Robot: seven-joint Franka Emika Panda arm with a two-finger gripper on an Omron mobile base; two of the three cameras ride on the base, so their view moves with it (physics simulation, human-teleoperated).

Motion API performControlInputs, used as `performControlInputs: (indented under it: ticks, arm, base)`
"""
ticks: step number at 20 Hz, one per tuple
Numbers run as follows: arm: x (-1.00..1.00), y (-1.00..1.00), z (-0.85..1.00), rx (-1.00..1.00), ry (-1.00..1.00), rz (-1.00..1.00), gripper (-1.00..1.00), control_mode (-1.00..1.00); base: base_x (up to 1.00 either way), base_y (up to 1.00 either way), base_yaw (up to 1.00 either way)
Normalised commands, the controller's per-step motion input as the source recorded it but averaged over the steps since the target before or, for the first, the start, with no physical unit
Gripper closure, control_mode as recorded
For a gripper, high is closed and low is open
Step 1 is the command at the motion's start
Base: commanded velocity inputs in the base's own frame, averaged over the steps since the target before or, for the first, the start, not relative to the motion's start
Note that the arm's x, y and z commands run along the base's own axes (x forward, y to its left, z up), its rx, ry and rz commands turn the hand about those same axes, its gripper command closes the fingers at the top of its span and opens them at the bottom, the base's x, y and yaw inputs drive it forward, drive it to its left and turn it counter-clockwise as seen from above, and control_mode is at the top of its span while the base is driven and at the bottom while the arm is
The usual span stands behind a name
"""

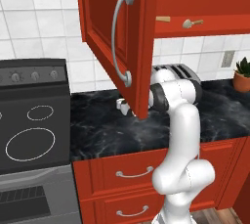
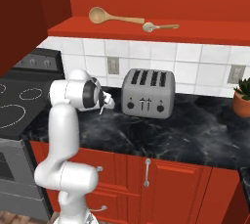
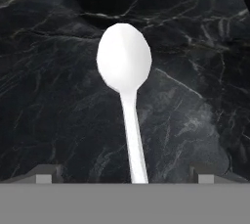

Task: Organize the utensils by type. Pick up the wooden spoons from the counter and place them in the open cabinet. Then pick up the metallic utensils from the counter and place them in the open drawer.

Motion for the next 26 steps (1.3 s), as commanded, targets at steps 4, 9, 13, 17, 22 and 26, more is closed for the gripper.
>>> performControlInputs:
  ticks: [4,9,13,17,22,26]
  arm:
    - [0.13,0.0,-0.11,0.0,0.0,0.0,-1.0,-1.0]
    - [0.1,0.0,-0.09,0.0,0.0,0.0,-1.0,-1.0]
    - [0.1,0.0,-0.1,0.0,0.0,0.0,-1.0,-1.0]
    - [0.08,0.0,-0.08,0.0,0.0,0.0,-1.0,-1.0]
    - [0.01,0.0,-0.16,0.0,0.0,0.0,1.0,-1.0]
    - [-0.09,-0.07,-0.26,0.0,0.0,0.0,1.0,-1.0]
  base:
    - [0.0,0.0,0.0]
    - [0.0,0.0,0.0]
    - [0.0,0.0,0.0]
    - [0.0,0.0,0.0]
    - [0.0,0.0,0.0]
    - [0.0,0.0,0.0]
